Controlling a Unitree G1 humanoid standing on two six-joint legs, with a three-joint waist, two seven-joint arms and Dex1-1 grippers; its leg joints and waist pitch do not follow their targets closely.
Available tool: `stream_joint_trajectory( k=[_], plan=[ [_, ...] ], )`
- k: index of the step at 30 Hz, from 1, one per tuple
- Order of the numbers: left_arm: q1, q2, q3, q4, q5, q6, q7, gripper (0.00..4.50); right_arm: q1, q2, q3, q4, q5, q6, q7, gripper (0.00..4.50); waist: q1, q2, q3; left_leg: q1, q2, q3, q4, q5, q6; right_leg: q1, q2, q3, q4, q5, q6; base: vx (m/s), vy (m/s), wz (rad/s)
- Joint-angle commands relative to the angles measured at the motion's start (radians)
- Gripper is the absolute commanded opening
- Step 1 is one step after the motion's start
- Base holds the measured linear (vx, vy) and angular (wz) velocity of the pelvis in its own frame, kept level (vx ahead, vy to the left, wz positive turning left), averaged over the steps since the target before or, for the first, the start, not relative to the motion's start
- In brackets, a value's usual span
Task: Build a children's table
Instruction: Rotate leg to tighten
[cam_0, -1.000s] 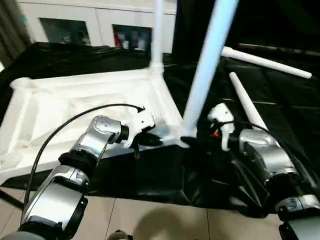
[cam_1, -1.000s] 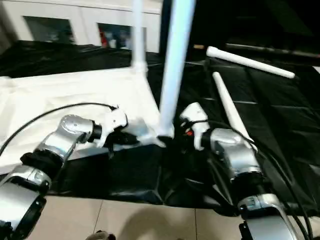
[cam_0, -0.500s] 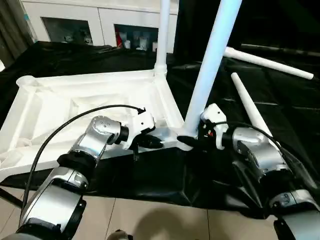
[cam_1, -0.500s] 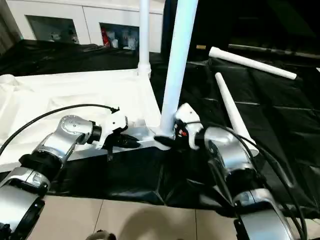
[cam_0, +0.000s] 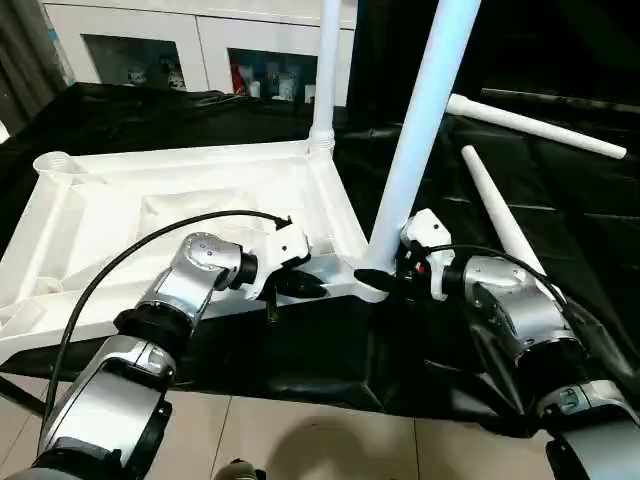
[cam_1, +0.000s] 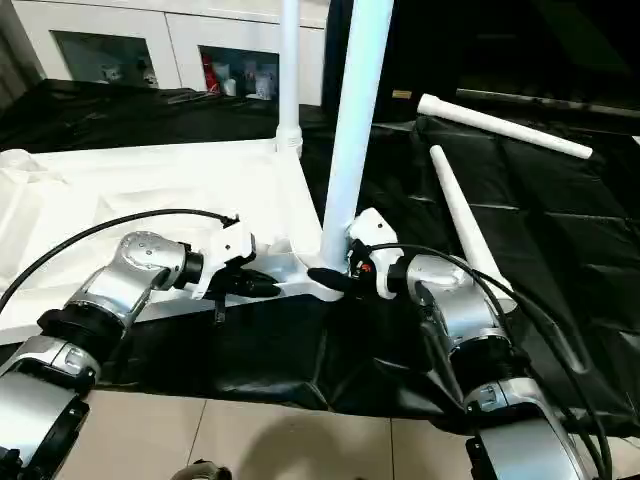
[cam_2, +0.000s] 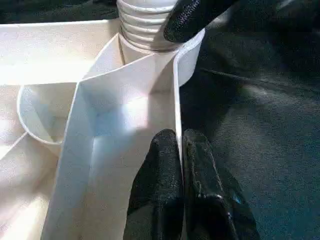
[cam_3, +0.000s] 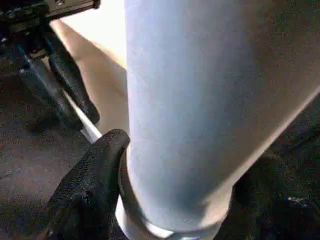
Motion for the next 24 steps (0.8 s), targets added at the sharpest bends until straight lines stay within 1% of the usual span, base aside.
stream_joint_trajectory(
  k=[1, 2, 3, 4, 5, 6, 7, 8, 9, 10, 11, 12, 13, 14, 15, 18, 19, 20, 21, 22, 23, 24],
  plan=[
    [-0.029, -0.034, 0.018, 0.017, 0.002, 0.0, 0.088, 0.0, 0.007, 0.009, -0.032, 0.066, -0.003, 0.042, -0.072, 2.69, -0.009, -0.007, -0.069, 0.027, 0.03, -0.011, -0.066, -0.188, 0.042, 0.043, -0.054, 0.042, -0.066, -0.144, -0.245, 0.0, 0.0, 0.0],
    [-0.055, -0.071, 0.045, 0.067, 0.012, 0.033, 0.227, 0.0, 0.0, 0.046, -0.066, 0.119, 0.001, 0.065, -0.185, 2.69, -0.007, -0.007, -0.069, 0.031, 0.028, -0.013, -0.067, -0.216, 0.027, 0.044, -0.055, 0.041, -0.072, -0.192, -0.236, 0.0, 0.0, 0.0],
    [-0.065, -0.086, 0.054, 0.083, 0.015, 0.05, 0.278, 0.0, -0.004, 0.064, -0.075, 0.14, 0.0, 0.074, -0.234, 2.69, -0.011, -0.006, -0.067, 0.033, 0.028, -0.01, -0.068, -0.226, 0.019, 0.039, -0.053, 0.043, -0.074, -0.209, -0.232, 0.0, 0.0, 0.0],
    [-0.078, -0.109, 0.068, 0.105, 0.012, 0.081, 0.339, 0.0, -0.01, 0.092, -0.085, 0.173, -0.007, 0.083, -0.308, 2.69, -0.014, 0.0, -0.064, 0.04, 0.028, -0.011, -0.07, -0.262, -0.005, 0.034, -0.054, 0.044, -0.08, -0.253, -0.23, 0.0, 0.0, 0.0],
    [-0.084, -0.12, 0.074, 0.114, 0.01, 0.095, 0.365, 0.0, -0.015, 0.103, -0.085, 0.188, -0.014, 0.085, -0.341, 2.69, -0.015, -0.004, -0.066, 0.039, 0.026, -0.016, -0.072, -0.28, -0.018, 0.039, -0.056, 0.04, -0.085, -0.297, -0.217, 0.0, 0.0, 0.0],
    [-0.088, -0.128, 0.079, 0.121, 0.009, 0.104, 0.384, 0.0, -0.018, 0.111, -0.085, 0.199, -0.019, 0.086, -0.365, 2.69, -0.017, -0.002, -0.065, 0.036, 0.026, -0.017, -0.073, -0.281, -0.02, 0.04, -0.057, 0.04, -0.085, -0.307, -0.211, 0.0, 0.0, 0.0],
    [-0.099, -0.15, 0.092, 0.138, 0.003, 0.124, 0.436, 0.0, -0.03, 0.133, -0.086, 0.227, -0.03, 0.087, -0.428, 2.68, -0.021, -0.004, -0.065, 0.031, 0.025, -0.02, -0.075, -0.28, -0.019, 0.043, -0.057, 0.039, -0.088, -0.313, -0.198, 0.0, 0.0, 0.0],
    [-0.109, -0.169, 0.1, 0.151, 0.0, 0.14, 0.473, 0.0, -0.046, 0.157, -0.101, 0.252, -0.025, 0.093, -0.485, 2.68, -0.023, -0.004, -0.066, 0.032, 0.026, -0.02, -0.075, -0.279, -0.021, 0.041, -0.055, 0.04, -0.087, -0.304, -0.193, 0.0, 0.0, 0.0],
    [-0.12, -0.195, 0.11, 0.164, -0.005, 0.154, 0.518, 0.0, -0.075, 0.191, -0.13, 0.285, -0.005, 0.104, -0.558, 2.68, -0.026, -0.005, -0.066, 0.033, 0.024, -0.018, -0.074, -0.279, -0.02, 0.039, -0.055, 0.04, -0.088, -0.304, -0.194, 0.0, 0.0, 0.0],
    [-0.12, -0.195, 0.11, 0.164, -0.005, 0.154, 0.518, 0.0, -0.075, 0.191, -0.13, 0.285, -0.005, 0.104, -0.558, 2.68, -0.029, -0.005, -0.066, 0.032, 0.022, -0.019, -0.074, -0.284, -0.02, 0.039, -0.055, 0.04, -0.089, -0.319, -0.192, 0.0, 0.0, 0.0],
    [-0.127, -0.211, 0.115, 0.172, -0.008, 0.161, 0.545, 0.0, -0.094, 0.213, -0.151, 0.307, 0.012, 0.112, -0.604, 2.68, -0.03, -0.007, -0.067, 0.03, 0.021, -0.02, -0.074, -0.28, -0.014, 0.042, -0.056, 0.039, -0.092, -0.325, -0.186, 0.0, 0.0, 0.0],
    [-0.134, -0.23, 0.117, 0.178, -0.008, 0.167, 0.562, 0.0, -0.121, 0.239, -0.177, 0.333, 0.031, 0.115, -0.651, 2.68, -0.031, -0.007, -0.067, 0.03, 0.021, -0.018, -0.073, -0.276, -0.01, 0.041, -0.055, 0.04, -0.092, -0.317, -0.184, 0.0, 0.0, 0.0],
    [-0.138, -0.245, 0.113, 0.18, -0.005, 0.163, 0.569, 0.0, -0.145, 0.259, -0.19, 0.356, 0.038, 0.105, -0.687, 2.68, -0.036, -0.005, -0.069, 0.032, 0.022, -0.019, -0.073, -0.272, -0.01, 0.037, -0.055, 0.041, -0.091, -0.307, -0.192, 0.0, 0.0, 0.0],
    [-0.143, -0.255, 0.11, 0.186, 0.0, 0.158, 0.575, 0.0, -0.162, 0.272, -0.2, 0.374, 0.038, 0.095, -0.709, 2.68, -0.037, -0.004, -0.07, 0.03, 0.02, -0.02, -0.073, -0.269, -0.009, 0.041, -0.053, 0.038, -0.09, -0.296, -0.192, 0.0, 0.0, 0.0],
    [-0.146, -0.258, 0.106, 0.189, 0.006, 0.149, 0.575, 0.0, -0.172, 0.278, -0.197, 0.385, 0.029, 0.079, -0.713, 2.68, -0.039, -0.005, -0.068, 0.03, 0.021, -0.018, -0.073, -0.271, -0.005, 0.039, -0.053, 0.038, -0.091, -0.292, -0.193, 0.0, 0.0, 0.0],
    [-0.149, -0.259, 0.102, 0.192, 0.011, 0.141, 0.576, 0.0, -0.178, 0.281, -0.192, 0.392, 0.019, 0.065, -0.713, 2.68, -0.04, -0.004, -0.068, 0.027, 0.021, -0.019, -0.073, -0.272, 0.004, 0.041, -0.053, 0.037, -0.091, -0.278, -0.189, 0.0, 0.0, 0.0],
    [-0.15, -0.256, 0.1, 0.195, 0.013, 0.137, 0.576, 0.0, -0.184, 0.286, -0.198, 0.396, 0.025, 0.054, -0.692, 3.03, -0.04, -0.004, -0.069, 0.028, 0.021, -0.019, -0.073, -0.272, 0.007, 0.041, -0.053, 0.038, -0.09, -0.271, -0.191, 0.0, 0.0, 0.0],
    [-0.147, -0.249, 0.095, 0.194, 0.018, 0.133, 0.571, 0.0, -0.185, 0.288, -0.2, 0.393, 0.026, 0.041, -0.672, 3.24, -0.04, -0.004, -0.069, 0.027, 0.022, -0.019, -0.073, -0.271, 0.008, 0.041, -0.053, 0.038, -0.089, -0.268, -0.192, 0.0, 0.0, 0.0],
    [-0.142, -0.237, 0.089, 0.191, 0.024, 0.12, 0.558, 0.0, -0.185, 0.288, -0.205, 0.386, 0.029, 0.027, -0.646, 3.38, -0.036, -0.014, -0.069, 0.026, 0.022, -0.018, -0.073, -0.265, 0.019, 0.042, -0.057, 0.038, -0.089, -0.28, -0.189, 0.0, 0.0, 0.0],
    [-0.138, -0.229, 0.087, 0.187, 0.025, 0.112, 0.545, 0.0, -0.184, 0.284, -0.203, 0.376, 0.027, 0.02, -0.63, 3.4, -0.038, -0.014, -0.068, 0.025, 0.022, -0.018, -0.073, -0.268, 0.023, 0.042, -0.057, 0.039, -0.091, -0.284, -0.186, 0.0, 0.0, 0.0],
    [-0.137, -0.227, 0.086, 0.186, 0.025, 0.111, 0.543, 0.0, -0.183, 0.282, -0.202, 0.374, 0.026, 0.019, -0.626, 3.47, -0.041, -0.014, -0.067, 0.021, 0.023, -0.02, -0.075, -0.269, 0.024, 0.043, -0.056, 0.037, -0.09, -0.287, -0.185, 0.0, 0.0, 0.0],
    [-0.13, -0.215, 0.082, 0.177, 0.027, 0.098, 0.521, 0.0, -0.177, 0.27, -0.193, 0.353, 0.022, 0.013, -0.593, 3.59, -0.042, -0.015, -0.07, 0.018, 0.023, -0.022, -0.076, -0.256, 0.025, 0.047, -0.055, 0.036, -0.087, -0.272, -0.181, 0.0, 0.0, 0.0]
  ],
)
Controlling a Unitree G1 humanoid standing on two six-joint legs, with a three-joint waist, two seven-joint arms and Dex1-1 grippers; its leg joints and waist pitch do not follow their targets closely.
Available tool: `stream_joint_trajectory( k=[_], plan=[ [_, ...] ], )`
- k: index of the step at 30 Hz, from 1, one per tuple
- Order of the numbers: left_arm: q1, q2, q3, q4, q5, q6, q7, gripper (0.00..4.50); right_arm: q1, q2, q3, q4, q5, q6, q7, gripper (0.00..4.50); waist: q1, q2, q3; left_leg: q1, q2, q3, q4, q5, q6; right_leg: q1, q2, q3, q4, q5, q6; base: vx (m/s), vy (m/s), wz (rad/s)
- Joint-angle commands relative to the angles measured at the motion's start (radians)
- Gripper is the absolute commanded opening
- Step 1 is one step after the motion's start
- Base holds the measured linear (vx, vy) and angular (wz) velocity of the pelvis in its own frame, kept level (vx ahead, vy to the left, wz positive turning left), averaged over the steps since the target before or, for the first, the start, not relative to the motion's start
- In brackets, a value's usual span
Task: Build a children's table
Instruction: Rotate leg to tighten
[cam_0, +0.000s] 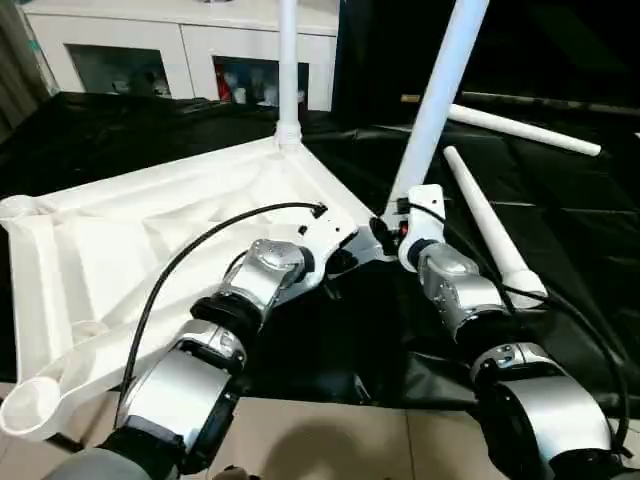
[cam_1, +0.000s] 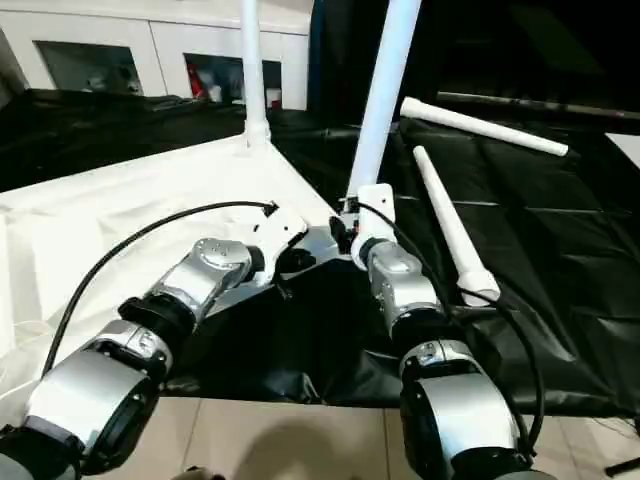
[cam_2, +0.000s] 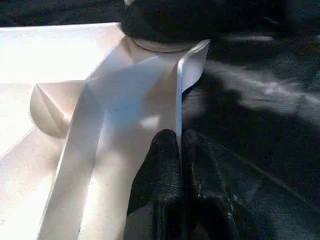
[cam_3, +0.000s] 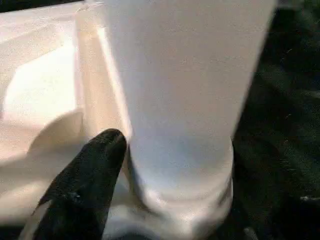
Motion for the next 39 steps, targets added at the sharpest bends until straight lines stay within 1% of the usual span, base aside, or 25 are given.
stream_joint_trajectory(
  k=[1, 3, 4, 5, 7, 8, 9, 10, 11, 12, 13, 15, 16, 17, 18, 19, 20, 21, 22, 23, 26, 27, 31, 34, 39],
  plan=[
    [0.002, 0.008, 0.014, -0.028, -0.01, -0.054, -0.012, 0.0, 0.024, 0.003, 0.031, -0.015, 0.006, 0.017, 0.087, 3.73, 0.005, -0.01, -0.068, 0.015, 0.024, -0.019, -0.074, -0.25, 0.027, 0.044, -0.055, 0.036, -0.082, -0.265, -0.183, 0.0, 0.0, 0.0],
    [0.004, 0.014, 0.013, -0.03, -0.01, -0.058, -0.024, 0.0, 0.024, -0.004, 0.035, -0.02, 0.002, 0.014, 0.107, 3.73, 0.004, -0.01, -0.068, 0.015, 0.024, -0.016, -0.071, -0.228, 0.038, 0.043, -0.055, 0.038, -0.079, -0.229, -0.198, 0.0, 0.0, 0.0],
    [0.011, 0.029, 0.009, -0.036, -0.011, -0.072, -0.057, 0.0, 0.033, -0.029, 0.048, -0.049, 0.002, 0.014, 0.164, 3.73, 0.005, -0.01, -0.069, 0.017, 0.024, -0.015, -0.069, -0.214, 0.042, 0.043, -0.056, 0.038, -0.077, -0.211, -0.21, 0.0, 0.0, 0.0],
    [0.018, 0.046, 0.007, -0.042, -0.015, -0.087, -0.097, 0.0, 0.047, -0.059, 0.067, -0.085, 0.0, 0.015, 0.23, 3.73, 0.008, -0.008, -0.069, 0.017, 0.023, -0.014, -0.068, -0.207, 0.052, 0.047, -0.054, 0.036, -0.079, -0.195, -0.215, 0.0, 0.0, 0.0],
    [0.027, 0.064, 0.004, -0.051, -0.021, -0.107, -0.146, 0.0, 0.064, -0.094, 0.092, -0.123, -0.008, 0.012, 0.295, 3.73, 0.009, -0.01, -0.071, 0.013, 0.024, -0.014, -0.065, -0.176, 0.07, 0.05, -0.053, 0.038, -0.068, -0.136, -0.225, 0.0, 0.0, 0.0],
    [0.031, 0.072, 0.001, -0.057, -0.026, -0.123, -0.176, 0.0, 0.074, -0.112, 0.107, -0.141, -0.014, 0.007, 0.324, 3.73, 0.01, -0.009, -0.072, 0.013, 0.023, -0.014, -0.065, -0.167, 0.078, 0.05, -0.054, 0.037, -0.069, -0.123, -0.235, 0.0, 0.0, 0.0],
    [0.038, 0.091, -0.003, -0.069, -0.035, -0.137, -0.234, 0.0, 0.093, -0.146, 0.129, -0.172, -0.024, -0.003, 0.388, 3.73, 0.011, -0.003, -0.073, 0.014, 0.025, -0.014, -0.064, -0.159, 0.077, 0.05, -0.055, 0.038, -0.066, -0.111, -0.24, 0.0, 0.0, 0.0],
    [0.044, 0.108, -0.009, -0.081, -0.042, -0.155, -0.29, 0.0, 0.108, -0.175, 0.144, -0.199, -0.028, -0.012, 0.447, 3.73, 0.012, -0.006, -0.074, 0.018, 0.026, -0.011, -0.061, -0.146, 0.083, 0.049, -0.052, 0.039, -0.061, -0.074, -0.254, 0.0, 0.0, 0.0],
    [0.047, 0.119, -0.013, -0.089, -0.047, -0.16, -0.326, 0.0, 0.118, -0.193, 0.151, -0.219, -0.028, -0.016, 0.487, 3.73, 0.015, -0.006, -0.073, 0.016, 0.026, -0.01, -0.061, -0.141, 0.091, 0.051, -0.051, 0.039, -0.06, -0.054, -0.261, 0.0, 0.0, 0.0],
    [0.048, 0.122, -0.014, -0.092, -0.049, -0.161, -0.337, 0.0, 0.121, -0.199, 0.154, -0.225, -0.027, -0.017, 0.499, 3.73, 0.018, -0.005, -0.073, 0.016, 0.026, -0.011, -0.06, -0.14, 0.093, 0.052, -0.052, 0.038, -0.058, -0.048, -0.264, 0.0, 0.0, 0.0],
    [0.054, 0.137, -0.022, -0.107, -0.057, -0.168, -0.39, 0.0, 0.132, -0.219, 0.157, -0.251, -0.023, -0.017, 0.546, 3.73, 0.022, -0.001, -0.071, 0.018, 0.028, -0.01, -0.061, -0.144, 0.095, 0.05, -0.053, 0.039, -0.058, -0.048, -0.272, 0.0, 0.0, 0.0],
    [0.064, 0.157, -0.034, -0.132, -0.07, -0.168, -0.468, 0.0, 0.143, -0.243, 0.163, -0.288, -0.011, -0.012, 0.607, 3.73, 0.026, 0.001, -0.072, 0.02, 0.031, -0.009, -0.061, -0.153, 0.09, 0.048, -0.051, 0.038, -0.056, -0.056, -0.279, 0.0, 0.0, 0.0],
    [0.064, 0.157, -0.034, -0.132, -0.07, -0.168, -0.468, 0.0, 0.143, -0.243, 0.163, -0.288, -0.011, -0.012, 0.607, 3.73, 0.033, 0.002, -0.071, 0.022, 0.034, -0.008, -0.062, -0.157, 0.085, 0.047, -0.051, 0.038, -0.055, -0.058, -0.281, 0.0, 0.0, 0.0],
    [0.07, 0.163, -0.037, -0.148, -0.079, -0.161, -0.505, 0.0, 0.147, -0.253, 0.17, -0.303, -0.006, -0.006, 0.633, 3.73, 0.037, 0.003, -0.071, 0.025, 0.035, -0.007, -0.063, -0.164, 0.078, 0.044, -0.051, 0.039, -0.056, -0.062, -0.282, 0.0, 0.0, 0.0],
    [0.085, 0.175, -0.044, -0.187, -0.099, -0.148, -0.58, 0.0, 0.16, -0.271, 0.199, -0.331, -0.01, -0.001, 0.684, 3.73, 0.042, 0.003, -0.07, 0.026, 0.035, -0.007, -0.063, -0.175, 0.071, 0.044, -0.052, 0.04, -0.056, -0.067, -0.283, 0.0, 0.0, 0.0],
    [0.09, 0.177, -0.047, -0.197, -0.102, -0.144, -0.596, 0.0, 0.167, -0.276, 0.211, -0.344, -0.01, 0.001, 0.705, 3.73, 0.044, 0.002, -0.07, 0.026, 0.036, -0.008, -0.064, -0.176, 0.069, 0.046, -0.052, 0.039, -0.055, -0.068, -0.283, 0.0, 0.0, 0.0],
    [0.092, 0.179, -0.048, -0.201, -0.102, -0.145, -0.601, 0.0, 0.173, -0.279, 0.221, -0.352, -0.013, 0.0, 0.72, 3.73, 0.047, 0.001, -0.068, 0.025, 0.036, -0.007, -0.065, -0.179, 0.068, 0.044, -0.052, 0.039, -0.057, -0.076, -0.278, 0.0, 0.0, 0.0],
    [0.093, 0.179, -0.047, -0.203, -0.101, -0.147, -0.607, 0.0, 0.18, -0.282, 0.229, -0.36, -0.014, 0.001, 0.731, 3.73, 0.049, 0.003, -0.069, 0.027, 0.037, -0.006, -0.064, -0.183, 0.065, 0.043, -0.053, 0.04, -0.057, -0.081, -0.276, 0.0, 0.0, 0.0],
    [0.094, 0.179, -0.046, -0.204, -0.1, -0.149, -0.612, 0.0, 0.184, -0.284, 0.234, -0.366, -0.015, 0.001, 0.739, 3.73, 0.052, 0.002, -0.068, 0.027, 0.036, -0.006, -0.065, -0.186, 0.061, 0.042, -0.053, 0.041, -0.058, -0.093, -0.272, 0.0, 0.0, 0.0],
    [0.095, 0.18, -0.045, -0.204, -0.099, -0.149, -0.614, 0.0, 0.186, -0.285, 0.24, -0.368, -0.018, -0.001, 0.744, 3.73, 0.055, -0.002, -0.067, 0.026, 0.035, -0.006, -0.066, -0.201, 0.052, 0.042, -0.055, 0.042, -0.061, -0.119, -0.264, 0.0, 0.0, 0.0],
    [0.099, 0.184, -0.042, -0.21, -0.099, -0.15, -0.625, 0.0, 0.193, -0.284, 0.248, -0.374, -0.033, -0.002, 0.759, 3.73, 0.054, -0.002, -0.066, 0.025, 0.034, -0.009, -0.069, -0.221, 0.033, 0.041, -0.057, 0.042, -0.066, -0.17, -0.245, 0.0, 0.0, 0.0],
    [0.1, 0.184, -0.042, -0.211, -0.099, -0.151, -0.625, 0.0, 0.194, -0.283, 0.248, -0.374, -0.035, -0.003, 0.76, 3.58, 0.054, -0.004, -0.066, 0.024, 0.034, -0.01, -0.069, -0.22, 0.031, 0.042, -0.057, 0.042, -0.066, -0.178, -0.239, 0.0, 0.0, 0.0],
    [0.109, 0.191, -0.041, -0.233, -0.097, -0.139, -0.628, 0.0, 0.194, -0.286, 0.249, -0.378, -0.03, 0.004, 0.763, 3.28, 0.054, -0.005, -0.067, 0.023, 0.033, -0.01, -0.068, -0.197, 0.035, 0.042, -0.055, 0.042, -0.063, -0.155, -0.238, 0.0, 0.0, 0.0],
    [0.112, 0.191, -0.038, -0.237, -0.095, -0.137, -0.63, 0.0, 0.195, -0.288, 0.25, -0.38, -0.027, 0.006, 0.766, 2.96, 0.053, -0.004, -0.068, 0.022, 0.033, -0.009, -0.067, -0.187, 0.042, 0.042, -0.054, 0.041, -0.061, -0.139, -0.241, 0.0, 0.0, 0.0],
    [0.115, 0.191, -0.037, -0.239, -0.094, -0.135, -0.632, 0.0, 0.203, -0.286, 0.249, -0.382, -0.027, 0.01, 0.77, 2.76, 0.054, -0.005, -0.069, 0.022, 0.032, -0.009, -0.066, -0.179, 0.047, 0.042, -0.055, 0.041, -0.06, -0.135, -0.243, 0.0, 0.0, 0.0]
  ],
)
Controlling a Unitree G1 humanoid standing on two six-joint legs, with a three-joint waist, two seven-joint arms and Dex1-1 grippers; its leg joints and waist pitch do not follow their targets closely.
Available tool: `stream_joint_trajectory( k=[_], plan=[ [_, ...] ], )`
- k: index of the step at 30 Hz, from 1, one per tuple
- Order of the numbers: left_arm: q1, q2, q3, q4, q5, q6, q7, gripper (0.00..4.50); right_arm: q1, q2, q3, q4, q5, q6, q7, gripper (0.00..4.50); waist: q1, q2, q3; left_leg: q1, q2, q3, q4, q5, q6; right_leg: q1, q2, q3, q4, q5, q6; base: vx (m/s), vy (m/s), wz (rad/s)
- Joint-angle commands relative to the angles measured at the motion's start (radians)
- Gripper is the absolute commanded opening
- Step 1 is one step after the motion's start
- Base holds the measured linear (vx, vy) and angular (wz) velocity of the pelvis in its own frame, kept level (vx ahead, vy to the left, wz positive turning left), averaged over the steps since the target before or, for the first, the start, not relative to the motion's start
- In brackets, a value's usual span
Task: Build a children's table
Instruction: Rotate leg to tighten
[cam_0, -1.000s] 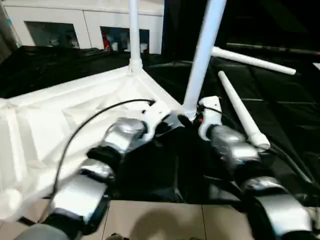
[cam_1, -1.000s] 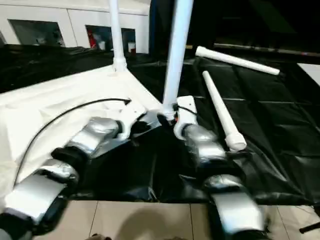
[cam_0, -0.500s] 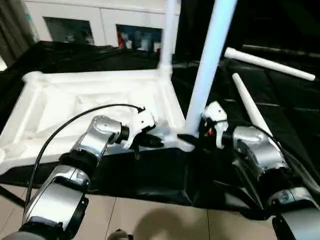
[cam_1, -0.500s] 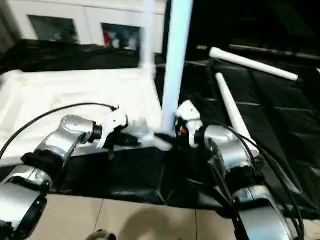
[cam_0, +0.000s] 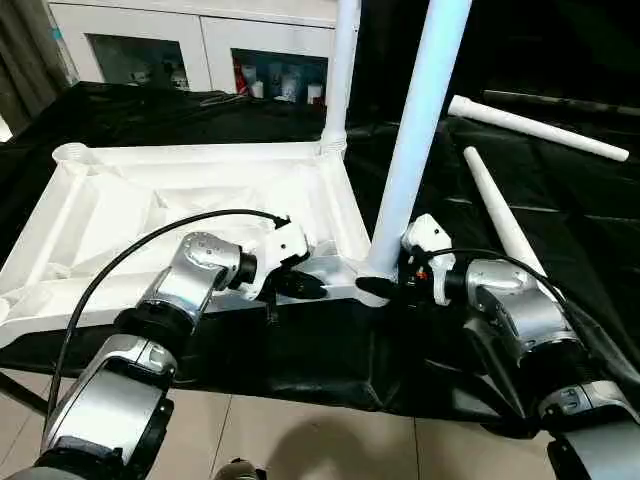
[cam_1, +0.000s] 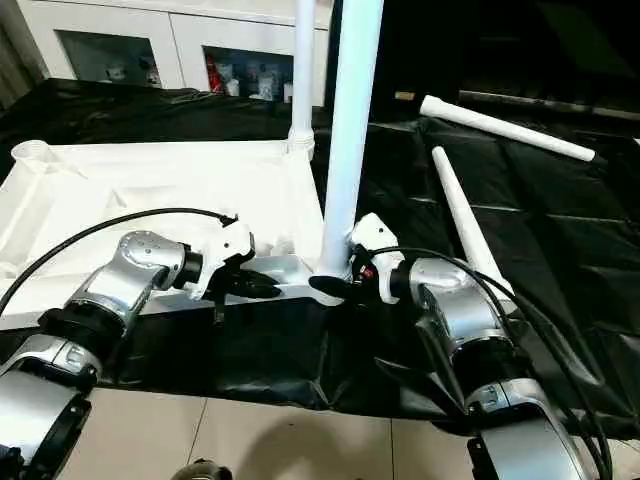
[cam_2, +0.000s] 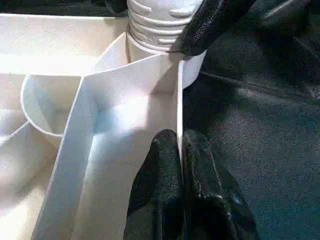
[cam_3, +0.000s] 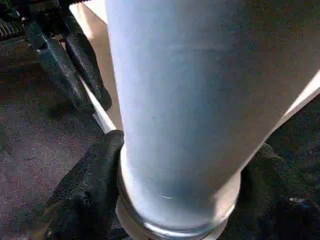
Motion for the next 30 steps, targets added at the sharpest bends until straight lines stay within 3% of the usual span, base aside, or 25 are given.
stream_joint_trajectory(
  k=[1, 7, 11, 13, 17, 23, 25, 28, 30],
  plan=[
    [-0.007, -0.024, 0.005, -0.043, -0.042, -0.017, -0.036, 0.0, 0.009, -0.001, 0.013, -0.022, -0.001, 0.005, 0.013, 2.76, -0.006, -0.008, -0.071, 0.026, 0.031, -0.011, -0.065, -0.181, 0.046, 0.046, -0.055, 0.041, -0.062, -0.135, -0.244, 0.0, 0.0, 0.0],
    [-0.005, -0.031, 0.002, -0.032, -0.018, -0.009, 0.019, 0.0, 0.008, 0.027, -0.009, 0.04, -0.022, 0.028, -0.086, 2.75, -0.009, -0.008, -0.071, 0.025, 0.031, -0.012, -0.065, -0.179, 0.041, 0.046, -0.054, 0.041, -0.061, -0.137, -0.242, 0.0, 0.0, 0.0],
    [-0.045, -0.09, 0.027, 0.072, 0.031, 0.018, 0.265, 0.0, -0.02, 0.096, -0.071, 0.168, -0.04, 0.067, -0.347, 2.75, -0.025, -0.006, -0.066, 0.035, 0.028, -0.014, -0.072, -0.249, -0.002, 0.038, -0.056, 0.042, -0.076, -0.242, -0.225, 0.0, 0.0, 0.0],
    [-0.069, -0.143, 0.047, 0.116, 0.038, 0.067, 0.409, 0.0, -0.04, 0.151, -0.127, 0.228, -0.021, 0.093, -0.519, 2.75, -0.031, -0.008, -0.066, 0.033, 0.028, -0.017, -0.074, -0.267, -0.014, 0.041, -0.058, 0.042, -0.079, -0.28, -0.213, 0.0, 0.0, 0.0],
    [-0.094, -0.23, 0.075, 0.151, 0.033, 0.131, 0.585, 0.0, -0.086, 0.224, -0.199, 0.297, 0.016, 0.103, -0.725, 2.75, -0.035, -0.009, -0.066, 0.033, 0.024, -0.018, -0.073, -0.27, -0.014, 0.038, -0.058, 0.042, -0.087, -0.304, -0.193, 0.0, 0.0, 0.0],
    [-0.101, -0.279, 0.058, 0.167, 0.043, 0.108, 0.594, 0.0, -0.149, 0.266, -0.21, 0.363, 0.004, 0.058, -0.786, 2.75, -0.038, -0.01, -0.069, 0.027, 0.022, -0.017, -0.072, -0.255, 0.008, 0.041, -0.055, 0.04, -0.088, -0.278, -0.184, 0.0, 0.0, 0.0],
    [-0.101, -0.266, 0.049, 0.171, 0.052, 0.09, 0.58, 0.0, -0.158, 0.27, -0.217, 0.362, 0.008, 0.039, -0.765, 3.45, -0.037, -0.011, -0.068, 0.028, 0.023, -0.017, -0.073, -0.26, 0.011, 0.04, -0.055, 0.04, -0.088, -0.274, -0.181, 0.0, 0.0, 0.0],
    [-0.1, -0.248, 0.044, 0.172, 0.057, 0.08, 0.572, 0.0, -0.165, 0.268, -0.22, 0.363, 0.002, 0.013, -0.749, 3.65, -0.04, -0.012, -0.068, 0.025, 0.023, -0.017, -0.073, -0.259, 0.015, 0.042, -0.056, 0.039, -0.087, -0.274, -0.184, 0.0, 0.0, 0.0],
    [-0.089, -0.216, 0.035, 0.16, 0.059, 0.043, 0.528, 0.0, -0.159, 0.249, -0.175, 0.34, -0.038, -0.025, -0.712, 3.86, -0.043, -0.011, -0.068, 0.026, 0.023, -0.017, -0.073, -0.263, 0.016, 0.04, -0.054, 0.038, -0.088, -0.282, -0.184, 0.0, 0.0, 0.0]
  ],
)
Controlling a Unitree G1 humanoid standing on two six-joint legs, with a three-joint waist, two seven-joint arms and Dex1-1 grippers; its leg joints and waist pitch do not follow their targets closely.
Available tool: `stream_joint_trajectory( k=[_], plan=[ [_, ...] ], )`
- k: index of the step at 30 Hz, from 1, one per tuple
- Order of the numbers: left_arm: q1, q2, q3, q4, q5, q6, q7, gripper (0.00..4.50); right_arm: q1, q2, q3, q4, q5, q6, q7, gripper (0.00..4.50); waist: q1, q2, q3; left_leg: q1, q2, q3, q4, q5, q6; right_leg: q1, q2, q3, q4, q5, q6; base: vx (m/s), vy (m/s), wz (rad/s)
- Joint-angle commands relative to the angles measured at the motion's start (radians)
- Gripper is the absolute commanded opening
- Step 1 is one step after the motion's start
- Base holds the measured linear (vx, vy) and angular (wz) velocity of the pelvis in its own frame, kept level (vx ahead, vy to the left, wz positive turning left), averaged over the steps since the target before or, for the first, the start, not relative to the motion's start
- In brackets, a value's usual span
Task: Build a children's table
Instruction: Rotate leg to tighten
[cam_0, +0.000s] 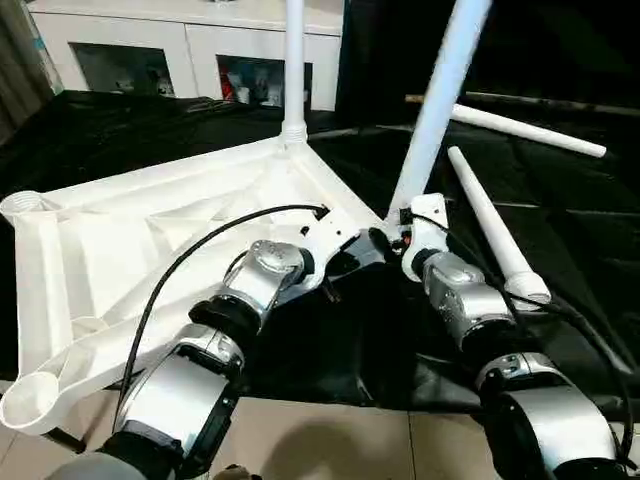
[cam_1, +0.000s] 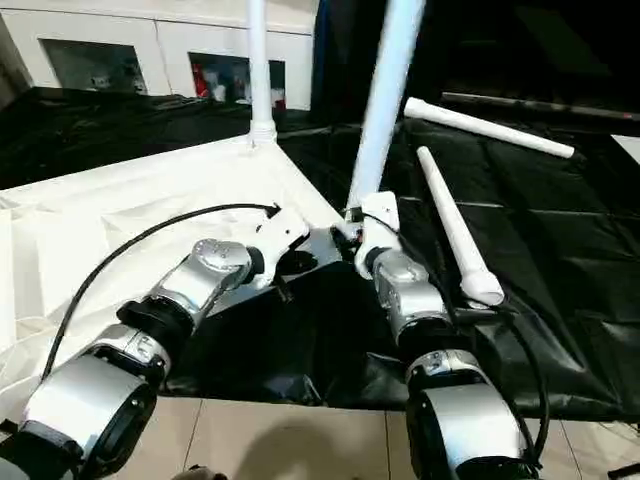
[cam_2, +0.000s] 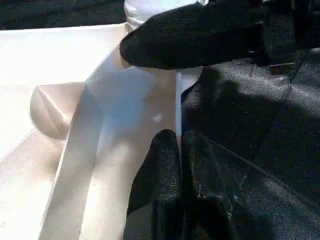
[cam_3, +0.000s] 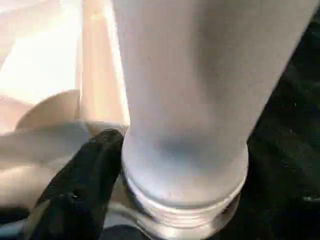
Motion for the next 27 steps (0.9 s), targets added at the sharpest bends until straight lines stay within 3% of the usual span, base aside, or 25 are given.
stream_joint_trajectory(
  k=[1, 2, 6, 9, 12, 16, 21, 22, 24, 27],
  plan=[
    [0.011, 0.008, 0.009, 0.0, -0.004, -0.064, -0.016, 0.0, 0.004, 0.003, 0.028, -0.003, -0.015, -0.015, 0.038, 3.86, 0.001, -0.012, -0.064, 0.02, 0.024, -0.016, -0.072, -0.262, 0.019, 0.038, -0.055, 0.037, -0.088, -0.286, -0.183, 0.0, 0.0, 0.0],
    [0.021, 0.029, -0.002, -0.008, -0.001, -0.098, -0.058, 0.0, 0.007, -0.006, 0.04, -0.024, -0.014, -0.022, 0.084, 3.98, -0.002, -0.013, -0.064, 0.015, 0.023, -0.017, -0.072, -0.258, 0.026, 0.041, -0.056, 0.038, -0.087, -0.284, -0.181, 0.0, 0.0, 0.0],
    [0.044, 0.07, -0.018, -0.034, -0.007, -0.151, -0.159, 0.0, 0.027, -0.038, 0.07, -0.088, -0.017, -0.018, 0.187, 3.98, -0.003, -0.012, -0.065, 0.016, 0.026, -0.015, -0.071, -0.231, 0.043, 0.041, -0.057, 0.04, -0.085, -0.257, -0.188, 0.0, 0.0, 0.0],
    [0.072, 0.13, -0.029, -0.089, -0.037, -0.18, -0.311, 0.0, 0.079, -0.113, 0.118, -0.192, -0.024, -0.015, 0.339, 3.98, -0.002, -0.006, -0.068, 0.016, 0.029, -0.015, -0.069, -0.179, 0.056, 0.045, -0.053, 0.039, -0.071, -0.155, -0.22, 0.0, 0.0, 0.0],
    [0.091, 0.172, -0.039, -0.131, -0.067, -0.183, -0.441, 0.0, 0.13, -0.18, 0.159, -0.28, -0.016, -0.014, 0.483, 3.98, 0.01, -0.002, -0.069, 0.017, 0.031, -0.012, -0.065, -0.161, 0.074, 0.048, -0.048, 0.038, -0.06, -0.075, -0.244, 0.0, 0.0, 0.0],
    [0.096, 0.193, -0.033, -0.16, -0.097, -0.161, -0.532, 0.0, 0.168, -0.227, 0.185, -0.349, -0.003, -0.008, 0.591, 3.98, 0.021, 0.001, -0.07, 0.023, 0.034, -0.008, -0.063, -0.156, 0.071, 0.047, -0.049, 0.039, -0.053, -0.029, -0.27, 0.0, 0.0, 0.0],
    [0.098, 0.207, -0.028, -0.174, -0.104, -0.156, -0.571, 0.0, 0.204, -0.267, 0.204, -0.425, 0.02, 0.014, 0.691, 3.98, 0.027, -0.002, -0.065, 0.022, 0.034, -0.008, -0.066, -0.206, 0.057, 0.046, -0.052, 0.041, -0.063, -0.111, -0.257, 0.0, 0.0, 0.0],
    [0.099, 0.208, -0.027, -0.177, -0.106, -0.154, -0.575, 0.0, 0.208, -0.271, 0.208, -0.435, 0.021, 0.017, 0.701, 3.72, 0.027, 0.0, -0.065, 0.023, 0.034, -0.009, -0.068, -0.219, 0.047, 0.044, -0.054, 0.041, -0.066, -0.141, -0.251, 0.0, 0.0, 0.0],
    [0.098, 0.208, -0.029, -0.174, -0.102, -0.158, -0.577, 0.0, 0.212, -0.266, 0.205, -0.444, 0.023, 0.027, 0.707, 3.64, 0.026, -0.002, -0.063, 0.024, 0.033, -0.011, -0.07, -0.239, 0.033, 0.043, -0.055, 0.042, -0.071, -0.188, -0.236, 0.0, 0.0, 0.0],
    [0.097, 0.204, -0.027, -0.173, -0.101, -0.156, -0.574, 0.0, 0.209, -0.255, 0.204, -0.443, 0.028, 0.034, 0.709, 3.36, 0.025, -0.002, -0.065, 0.025, 0.034, -0.012, -0.07, -0.232, 0.027, 0.042, -0.055, 0.042, -0.07, -0.187, -0.232, 0.0, 0.0, 0.0]
  ],
)
